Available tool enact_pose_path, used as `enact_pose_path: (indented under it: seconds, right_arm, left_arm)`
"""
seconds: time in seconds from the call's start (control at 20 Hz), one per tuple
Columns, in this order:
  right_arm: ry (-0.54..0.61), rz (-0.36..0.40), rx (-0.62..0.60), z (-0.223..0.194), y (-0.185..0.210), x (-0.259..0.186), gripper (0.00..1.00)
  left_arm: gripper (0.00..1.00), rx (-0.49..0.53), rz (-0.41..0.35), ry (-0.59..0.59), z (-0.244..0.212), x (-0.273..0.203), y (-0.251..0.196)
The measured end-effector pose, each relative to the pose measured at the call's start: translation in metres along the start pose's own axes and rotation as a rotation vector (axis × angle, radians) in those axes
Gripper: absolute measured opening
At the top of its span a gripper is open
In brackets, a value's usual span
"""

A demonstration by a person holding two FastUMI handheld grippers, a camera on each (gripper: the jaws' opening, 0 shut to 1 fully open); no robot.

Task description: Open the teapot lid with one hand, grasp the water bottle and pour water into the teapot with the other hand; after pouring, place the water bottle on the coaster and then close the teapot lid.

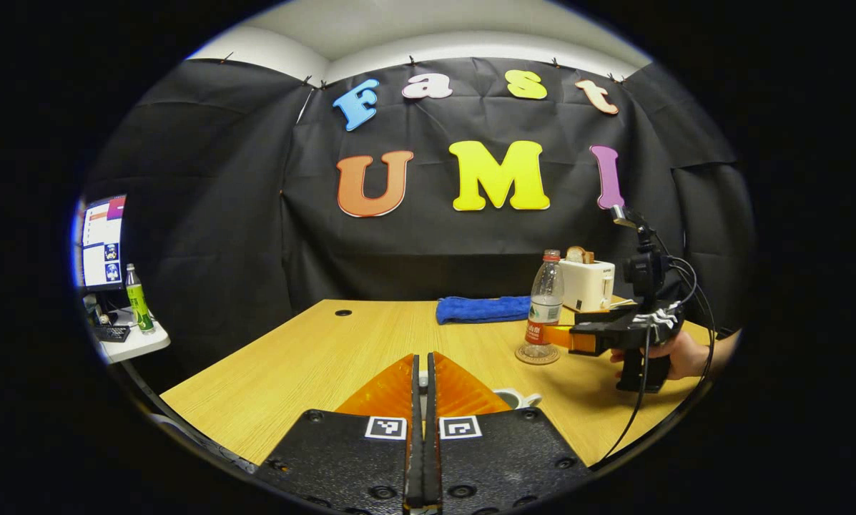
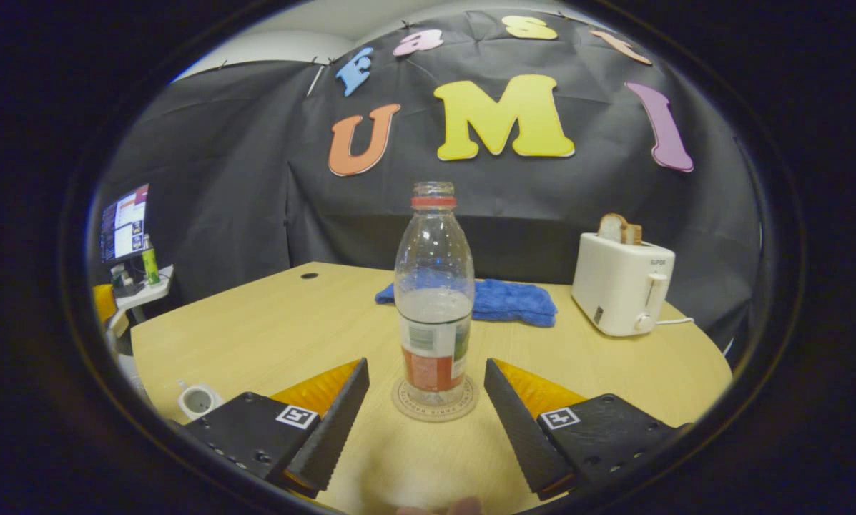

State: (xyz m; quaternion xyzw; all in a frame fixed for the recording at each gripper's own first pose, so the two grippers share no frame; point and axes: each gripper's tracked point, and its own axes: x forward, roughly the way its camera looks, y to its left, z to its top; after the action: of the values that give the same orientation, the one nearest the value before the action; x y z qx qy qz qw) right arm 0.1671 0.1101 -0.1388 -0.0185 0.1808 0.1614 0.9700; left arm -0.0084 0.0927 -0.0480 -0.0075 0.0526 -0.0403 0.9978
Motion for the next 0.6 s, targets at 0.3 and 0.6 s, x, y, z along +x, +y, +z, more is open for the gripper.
enact_pose_path:
  seconds: [0.3, 0.6]
  right_arm:
    - [-0.112, -0.082, -0.023, 0.014, -0.028, -0.093, 0.96]
    - [-0.188, -0.186, -0.012, 0.01, -0.061, -0.151, 0.97]
  left_arm:
    - [0.03, 0.0, -0.008, -0.042, 0.009, 0.005, -0.029]
    - [0.03, -0.047, -0.026, -0.045, 0.001, 0.026, -0.046]
